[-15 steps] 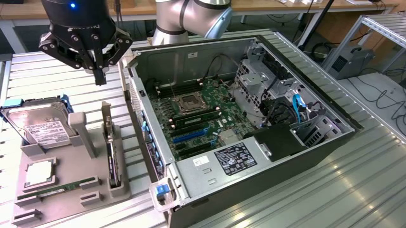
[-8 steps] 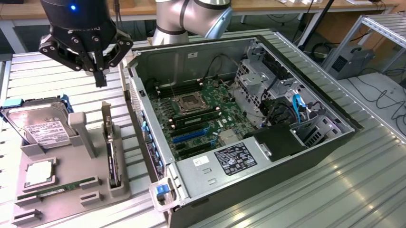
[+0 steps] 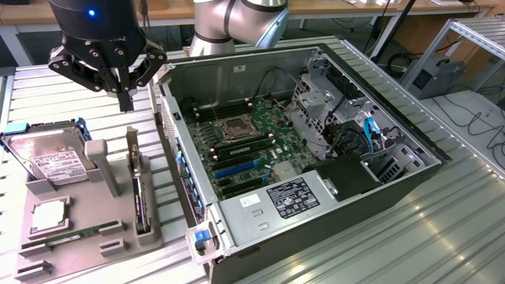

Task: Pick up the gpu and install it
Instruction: 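Reach for the gpu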

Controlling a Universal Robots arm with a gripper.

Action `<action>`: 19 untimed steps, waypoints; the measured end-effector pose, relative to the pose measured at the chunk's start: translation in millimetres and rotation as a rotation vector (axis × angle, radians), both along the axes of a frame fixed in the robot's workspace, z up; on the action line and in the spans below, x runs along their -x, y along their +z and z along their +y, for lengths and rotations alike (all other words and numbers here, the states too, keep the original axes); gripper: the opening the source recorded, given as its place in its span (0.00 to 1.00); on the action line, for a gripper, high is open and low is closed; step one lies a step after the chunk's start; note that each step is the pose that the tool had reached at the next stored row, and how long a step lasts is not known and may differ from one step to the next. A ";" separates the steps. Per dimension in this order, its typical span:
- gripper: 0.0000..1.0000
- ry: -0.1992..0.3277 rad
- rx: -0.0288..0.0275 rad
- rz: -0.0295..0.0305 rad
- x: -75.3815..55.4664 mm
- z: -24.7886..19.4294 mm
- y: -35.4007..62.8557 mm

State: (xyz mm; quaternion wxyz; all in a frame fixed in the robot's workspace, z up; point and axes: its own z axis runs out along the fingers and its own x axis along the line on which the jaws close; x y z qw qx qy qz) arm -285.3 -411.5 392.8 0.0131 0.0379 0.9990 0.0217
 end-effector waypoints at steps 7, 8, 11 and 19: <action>0.11 0.000 -0.0001 0.0000 0.0 -5.4 0.0; 0.11 0.000 -0.0001 0.0000 0.0 -6.3 -0.1; 0.11 0.000 0.0000 0.0000 0.0 -9.8 0.0; 0.11 0.000 -0.0001 0.0000 0.0 -14.9 -0.1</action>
